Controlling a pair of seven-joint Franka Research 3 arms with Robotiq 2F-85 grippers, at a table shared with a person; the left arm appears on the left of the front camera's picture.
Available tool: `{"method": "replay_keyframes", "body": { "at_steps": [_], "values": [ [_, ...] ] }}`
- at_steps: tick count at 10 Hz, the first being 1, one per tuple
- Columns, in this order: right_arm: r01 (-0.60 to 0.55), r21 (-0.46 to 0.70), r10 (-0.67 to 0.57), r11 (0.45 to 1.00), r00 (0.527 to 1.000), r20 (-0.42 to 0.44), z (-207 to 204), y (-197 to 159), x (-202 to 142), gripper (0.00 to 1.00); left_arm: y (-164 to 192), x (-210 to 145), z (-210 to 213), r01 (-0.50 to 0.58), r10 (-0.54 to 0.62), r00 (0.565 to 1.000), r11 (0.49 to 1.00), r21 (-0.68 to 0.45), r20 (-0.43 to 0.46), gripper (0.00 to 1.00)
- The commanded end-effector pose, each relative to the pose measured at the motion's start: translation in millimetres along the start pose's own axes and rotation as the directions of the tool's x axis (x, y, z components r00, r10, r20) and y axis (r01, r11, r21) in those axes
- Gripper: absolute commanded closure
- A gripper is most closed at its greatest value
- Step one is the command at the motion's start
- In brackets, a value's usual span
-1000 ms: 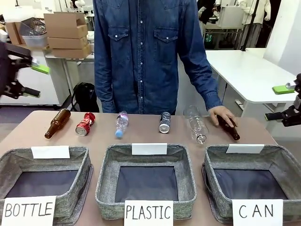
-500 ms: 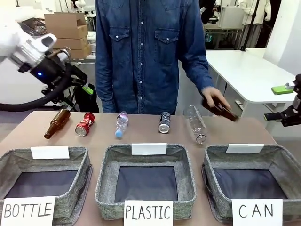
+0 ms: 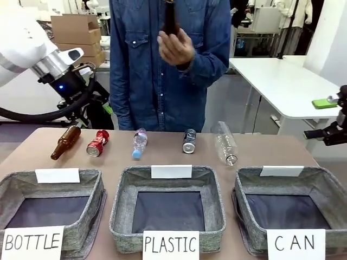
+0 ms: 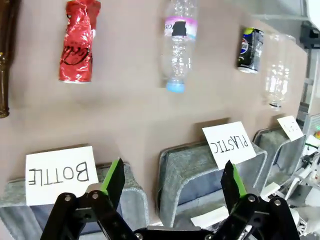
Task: Sort the can waste into the basket.
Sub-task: Pick up the can waste from the table and place it in the right Fabric basket.
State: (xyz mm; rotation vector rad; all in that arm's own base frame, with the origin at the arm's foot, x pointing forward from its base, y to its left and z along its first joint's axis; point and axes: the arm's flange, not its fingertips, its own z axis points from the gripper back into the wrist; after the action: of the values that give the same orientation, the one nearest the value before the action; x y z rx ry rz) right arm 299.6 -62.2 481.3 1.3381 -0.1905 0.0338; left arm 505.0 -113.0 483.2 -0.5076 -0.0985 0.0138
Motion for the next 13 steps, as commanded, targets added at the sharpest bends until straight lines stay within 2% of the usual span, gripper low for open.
{"method": "replay_keyframes", "body": {
  "at_steps": [1,3,4,5,6,7,8,9,10,11,12,13],
  "values": [
    [-0.031,0.026,0.03,0.999,0.999,0.01,0,2,3,0.0,24,21,-15,-0.065,0.068,0.996,0.997,0.04,-0.056,0.0],
    [-0.031,0.026,0.03,0.999,0.999,0.01,0,2,3,0.0,44,19,-3,-0.015,0.011,0.992,1.0,-0.026,-0.125,0.0],
    [-0.031,0.026,0.03,0.999,0.999,0.01,0,2,3,0.0,55,-6,32,0.052,-0.06,0.995,0.993,-0.102,-0.081,0.0],
    [-0.031,0.026,0.03,0.999,0.999,0.01,0,2,3,0.0,73,-48,81,0.111,-0.111,0.994,0.983,-0.147,0.01,0.0],
    [-0.031,0.026,0.03,0.999,0.999,0.01,0,2,3,0.0,94,-85,119,0.113,-0.098,0.991,0.977,-0.183,0.09,0.0],
    [-0.031,0.026,0.03,0.999,0.999,0.01,0,2,3,0.0,113,-119,149,0.151,-0.123,0.984,0.957,-0.246,0.126,0.0],
    [-0.031,0.026,0.03,0.999,0.999,0.01,0,2,3,0.0,129,-147,169,0.187,-0.139,0.976,0.932,-0.312,0.17,0.0],
    [-0.031,0.026,0.03,0.999,0.999,0.01,0,2,3,0.0,145,-179,184,0.237,-0.143,0.956,0.894,-0.38,0.258,0.0],
    [-0.031,0.026,0.03,0.999,0.999,0.01,0,2,3,0.0,153,-195,190,0.267,-0.109,0.93,0.855,-0.445,0.35,0.0],
    [-0.031,0.026,0.03,0.999,0.999,0.01,0,2,3,0.0,152,-189,179,0.157,-0.006,0.953,0.863,-0.48,0.302,0.0],
    [-0.031,0.026,0.03,0.999,0.999,0.01,0,2,3,0.0,148,-191,204,0.218,-0.114,0.953,0.901,-0.376,0.282,0.0],
    [-0.031,0.026,0.03,0.999,0.999,0.01,0,2,3,0.0,158,-205,203,0.205,-0.067,0.947,0.88,-0.429,0.316,0.0]
  ]
}}
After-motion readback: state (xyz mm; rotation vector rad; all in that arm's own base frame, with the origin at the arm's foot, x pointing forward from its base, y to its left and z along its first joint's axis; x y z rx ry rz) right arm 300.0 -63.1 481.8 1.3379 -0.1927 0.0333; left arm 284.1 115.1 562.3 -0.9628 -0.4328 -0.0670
